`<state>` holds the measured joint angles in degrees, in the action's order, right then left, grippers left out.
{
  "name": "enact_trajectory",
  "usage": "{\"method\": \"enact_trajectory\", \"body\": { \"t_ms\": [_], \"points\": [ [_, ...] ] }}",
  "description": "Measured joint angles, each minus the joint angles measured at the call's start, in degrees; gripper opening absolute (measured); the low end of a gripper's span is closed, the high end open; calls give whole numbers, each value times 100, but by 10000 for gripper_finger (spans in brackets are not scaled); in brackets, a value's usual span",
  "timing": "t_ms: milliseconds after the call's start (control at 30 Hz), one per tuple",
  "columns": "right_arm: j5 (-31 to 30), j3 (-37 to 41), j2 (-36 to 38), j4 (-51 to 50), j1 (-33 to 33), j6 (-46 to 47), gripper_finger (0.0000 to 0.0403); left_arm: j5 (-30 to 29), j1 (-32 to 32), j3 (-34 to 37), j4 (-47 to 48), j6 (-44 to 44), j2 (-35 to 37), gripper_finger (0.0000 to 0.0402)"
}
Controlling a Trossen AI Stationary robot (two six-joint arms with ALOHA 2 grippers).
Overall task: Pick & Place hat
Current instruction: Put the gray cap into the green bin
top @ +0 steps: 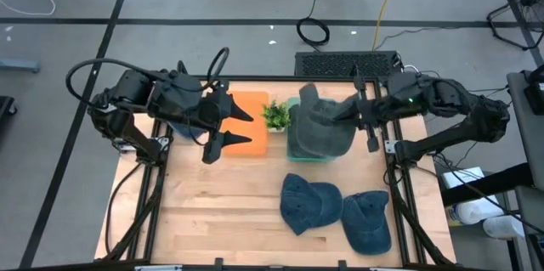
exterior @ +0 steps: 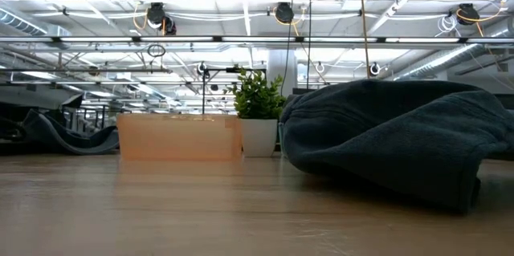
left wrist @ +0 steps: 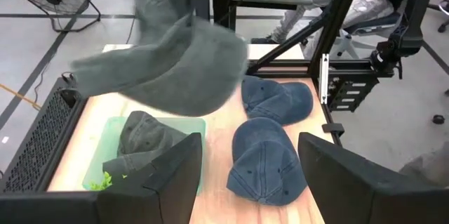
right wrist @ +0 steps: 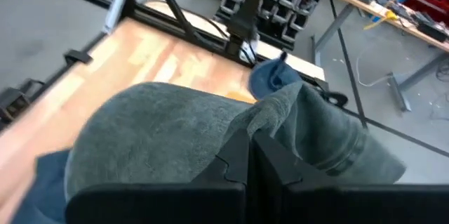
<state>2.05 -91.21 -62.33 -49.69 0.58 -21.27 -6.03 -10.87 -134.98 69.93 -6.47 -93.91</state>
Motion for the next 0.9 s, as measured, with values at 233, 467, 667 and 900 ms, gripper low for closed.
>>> {"method": "enact_trajectory", "body": {
  "t_ms": [233,467,667,900],
  "points": [
    [919,646,-2,253,-807,-523,0,1,0,0,-96,-34,0,244],
    [1766,1384,8,848,-1469,-648,0,1,0,0,-131,-106,-2,250],
    [2382,2056,11,1268,-1977,-711,0,1,0,0,-131,-156,-2,251],
    [2531,3031,198,2308,-2268,-686,0,1,0,0,-125,-272,-2,251]
  ]
}}
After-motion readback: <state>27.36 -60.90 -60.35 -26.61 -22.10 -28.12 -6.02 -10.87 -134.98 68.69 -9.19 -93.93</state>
